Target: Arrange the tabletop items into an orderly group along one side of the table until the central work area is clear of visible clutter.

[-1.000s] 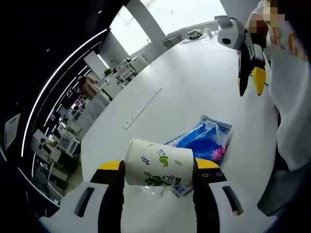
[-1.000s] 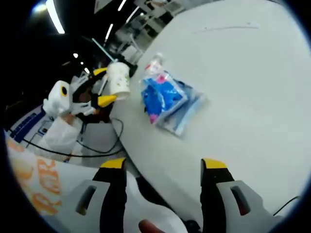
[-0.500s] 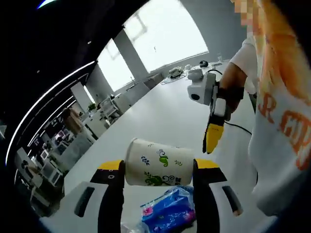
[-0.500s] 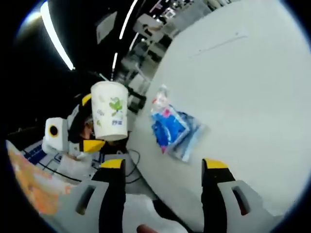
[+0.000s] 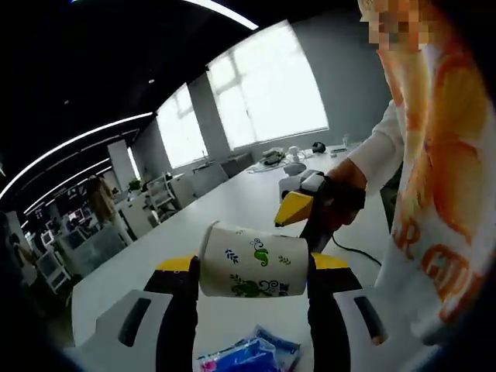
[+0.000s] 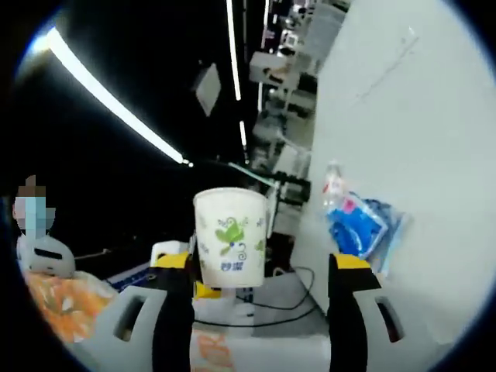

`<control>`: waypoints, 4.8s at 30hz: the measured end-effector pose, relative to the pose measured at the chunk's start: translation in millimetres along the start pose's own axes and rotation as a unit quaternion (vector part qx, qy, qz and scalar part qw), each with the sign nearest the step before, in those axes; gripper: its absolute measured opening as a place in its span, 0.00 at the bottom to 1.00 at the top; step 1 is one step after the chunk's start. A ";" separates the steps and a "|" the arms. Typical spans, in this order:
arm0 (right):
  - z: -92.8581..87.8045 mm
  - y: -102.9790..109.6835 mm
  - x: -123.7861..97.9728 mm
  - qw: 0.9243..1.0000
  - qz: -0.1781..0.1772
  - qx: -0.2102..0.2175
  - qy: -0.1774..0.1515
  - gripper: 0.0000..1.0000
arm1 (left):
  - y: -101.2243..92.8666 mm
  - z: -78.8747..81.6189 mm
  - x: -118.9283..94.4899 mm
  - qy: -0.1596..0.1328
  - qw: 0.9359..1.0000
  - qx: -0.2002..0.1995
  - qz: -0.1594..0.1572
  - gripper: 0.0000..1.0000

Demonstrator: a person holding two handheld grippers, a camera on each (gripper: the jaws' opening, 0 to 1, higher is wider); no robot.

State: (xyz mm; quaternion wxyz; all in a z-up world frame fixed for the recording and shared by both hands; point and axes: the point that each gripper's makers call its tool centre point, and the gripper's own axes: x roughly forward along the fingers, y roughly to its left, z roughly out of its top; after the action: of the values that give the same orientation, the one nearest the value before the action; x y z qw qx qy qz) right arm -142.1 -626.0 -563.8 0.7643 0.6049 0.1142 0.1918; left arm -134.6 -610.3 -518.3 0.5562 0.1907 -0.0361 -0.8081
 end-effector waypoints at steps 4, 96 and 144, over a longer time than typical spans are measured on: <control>-3.1 12.7 6.5 0.999 0.033 -0.003 0.006 0.53 | -4.8 1.7 0.4 -0.005 1.000 -0.004 -0.011 0.56; 10.5 -5.1 2.0 0.850 -0.174 -0.497 0.005 0.40 | 146.4 -131.0 32.4 0.022 0.951 -0.229 0.207 0.39; 19.8 -45.3 -3.5 0.864 -0.217 -0.454 0.030 0.36 | 171.6 -246.3 59.2 0.115 0.926 -0.270 0.235 0.39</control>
State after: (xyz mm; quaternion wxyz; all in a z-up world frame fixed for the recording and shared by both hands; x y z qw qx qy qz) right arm -130.1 -653.8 -603.1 0.9728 0.1455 0.1657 0.0702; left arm 84.9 -691.4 -715.5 0.7611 0.1107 0.2042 -0.6056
